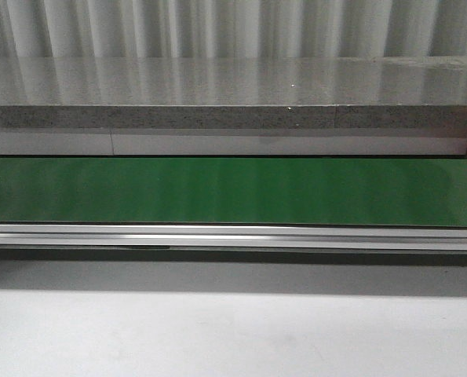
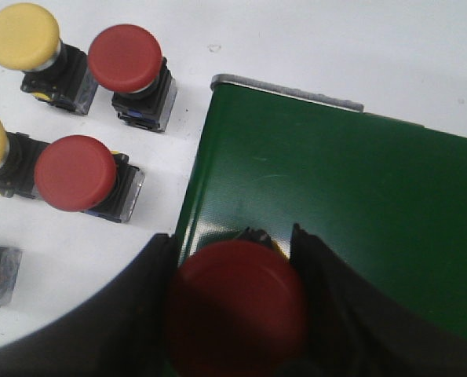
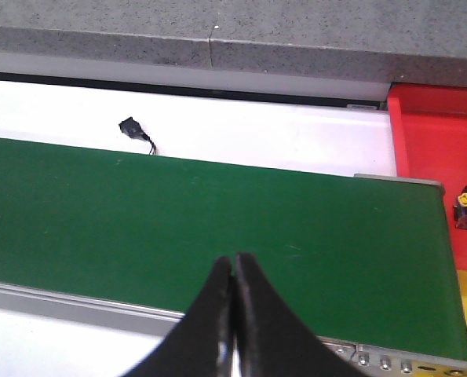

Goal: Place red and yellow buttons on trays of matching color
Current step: 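Carry the red button over the green belt with the left gripper, then set the red button on the belt and open the left gripper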

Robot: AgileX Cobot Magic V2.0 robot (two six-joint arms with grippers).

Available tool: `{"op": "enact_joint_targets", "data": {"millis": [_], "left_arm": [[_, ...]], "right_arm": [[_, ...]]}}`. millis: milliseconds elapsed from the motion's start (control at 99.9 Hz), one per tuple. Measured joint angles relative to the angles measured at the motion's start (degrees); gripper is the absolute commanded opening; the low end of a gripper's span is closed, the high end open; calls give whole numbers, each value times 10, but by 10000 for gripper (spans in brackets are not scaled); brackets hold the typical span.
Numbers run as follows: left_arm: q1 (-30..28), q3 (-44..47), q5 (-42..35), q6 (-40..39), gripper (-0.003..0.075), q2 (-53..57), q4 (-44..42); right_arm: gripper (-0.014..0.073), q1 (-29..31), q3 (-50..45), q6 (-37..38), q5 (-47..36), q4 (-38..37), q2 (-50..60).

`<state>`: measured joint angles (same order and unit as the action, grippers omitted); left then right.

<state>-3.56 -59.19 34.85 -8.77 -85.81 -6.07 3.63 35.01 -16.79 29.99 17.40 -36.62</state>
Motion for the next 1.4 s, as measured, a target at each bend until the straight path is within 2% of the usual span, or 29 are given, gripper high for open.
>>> {"op": "enact_joint_targets", "data": {"millis": [160,250,351,471,551,711,1021,1162,1402], "left_arm": [[0,0,-2,0,-17,-12,0],[0,0,-4,0,48,-14,0],[0,0,-4,1,235,-14,0],[0,0,3,1,578,-14,0],[1,0,5,2,712,-14,1],[11,0,7,4,657,-9,3],[28,-10,7,15,657,84,-5],[-12,-10,13,15,657,112,-7],[-135,27,32,2,657,108,-7]], "right_arm": [[-68,0,0,0,0,0,0],[-68,0,0,0,0,0,0],[-68,0,0,0,0,0,0],[-68,0,0,0,0,0,0],[-68,0,0,0,0,0,0],[-68,0,0,0,0,0,0],[-68,0,0,0,0,0,0],[-68,0,0,0,0,0,0],[-68,0,0,0,0,0,0]]}}
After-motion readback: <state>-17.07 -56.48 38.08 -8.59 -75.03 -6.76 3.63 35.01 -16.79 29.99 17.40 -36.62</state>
